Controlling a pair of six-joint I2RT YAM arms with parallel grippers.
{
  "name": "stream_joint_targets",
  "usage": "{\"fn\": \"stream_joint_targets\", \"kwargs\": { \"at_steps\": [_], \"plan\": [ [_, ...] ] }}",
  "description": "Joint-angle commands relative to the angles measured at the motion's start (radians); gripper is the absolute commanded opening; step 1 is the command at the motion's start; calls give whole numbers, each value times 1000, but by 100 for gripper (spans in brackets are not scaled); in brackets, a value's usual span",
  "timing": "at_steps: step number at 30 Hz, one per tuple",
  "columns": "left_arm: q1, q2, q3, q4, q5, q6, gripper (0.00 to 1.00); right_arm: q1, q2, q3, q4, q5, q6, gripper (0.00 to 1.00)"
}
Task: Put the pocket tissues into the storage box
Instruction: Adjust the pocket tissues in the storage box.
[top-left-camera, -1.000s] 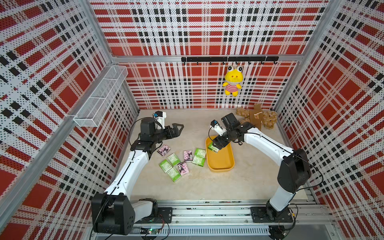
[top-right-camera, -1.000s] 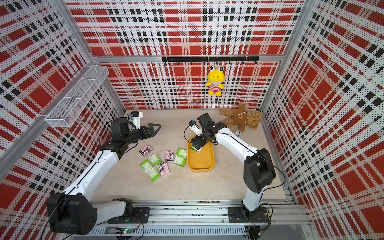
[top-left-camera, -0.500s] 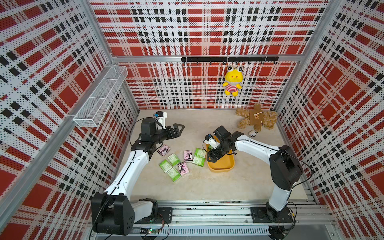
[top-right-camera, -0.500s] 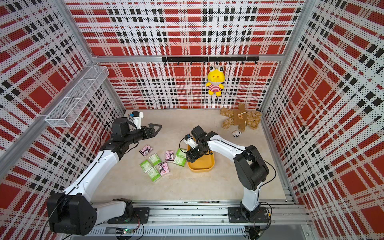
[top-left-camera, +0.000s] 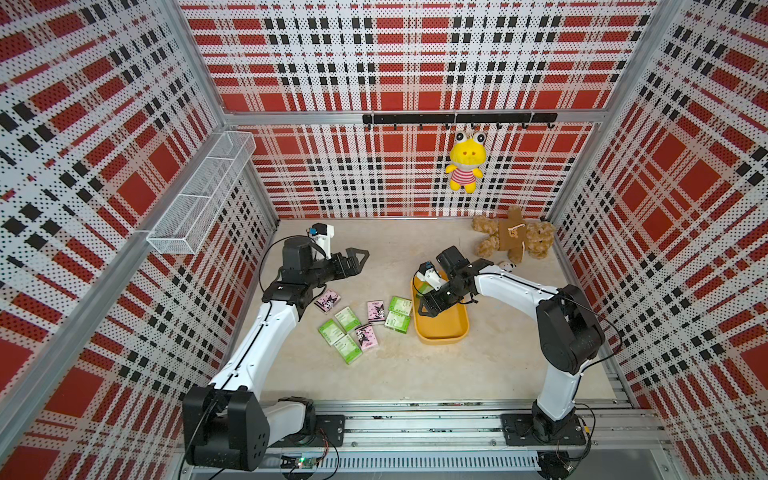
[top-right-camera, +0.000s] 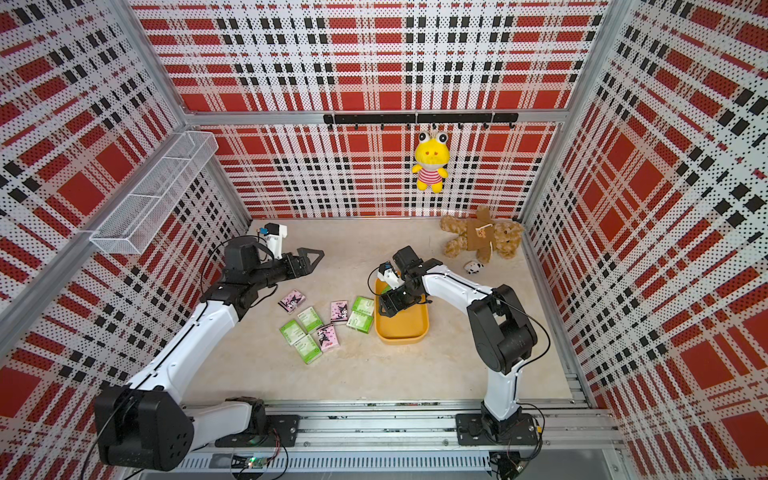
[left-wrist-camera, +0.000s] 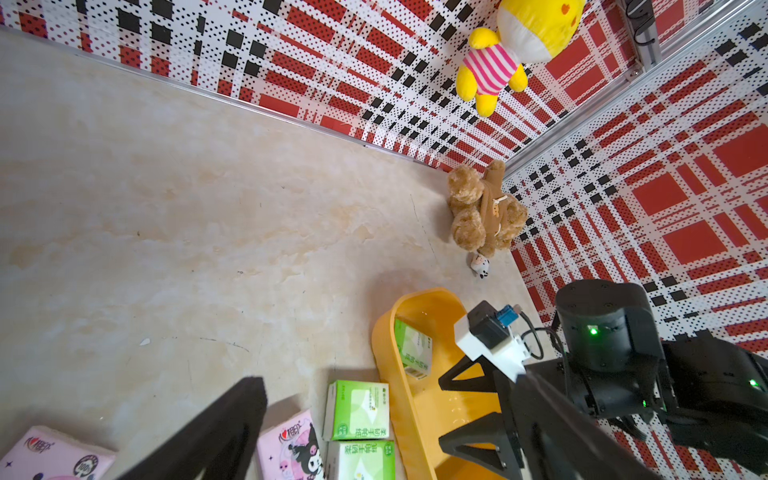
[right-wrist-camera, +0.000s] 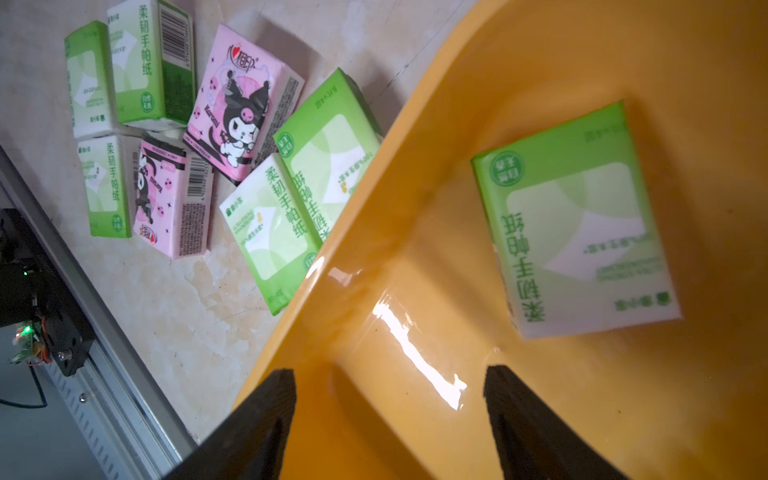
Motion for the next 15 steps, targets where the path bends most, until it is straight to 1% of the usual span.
{"fn": "stream_joint_targets", "kwargs": {
  "at_steps": [1, 5, 10, 15],
  "plan": [
    [1, -11, -7, 18, 5, 14, 100, -5, -1, -12, 16, 18, 10, 79],
    [0, -6, -10, 18, 6, 12, 100, -5, 41, 11, -19, 52, 9, 78],
    [0, -13, -20, 18, 2, 15, 100, -5, 46, -1, -16, 74, 16, 77],
    [0, -4, -18, 18, 6, 15, 100, -5, 78, 23, -25, 112, 20, 77]
  ]
}}
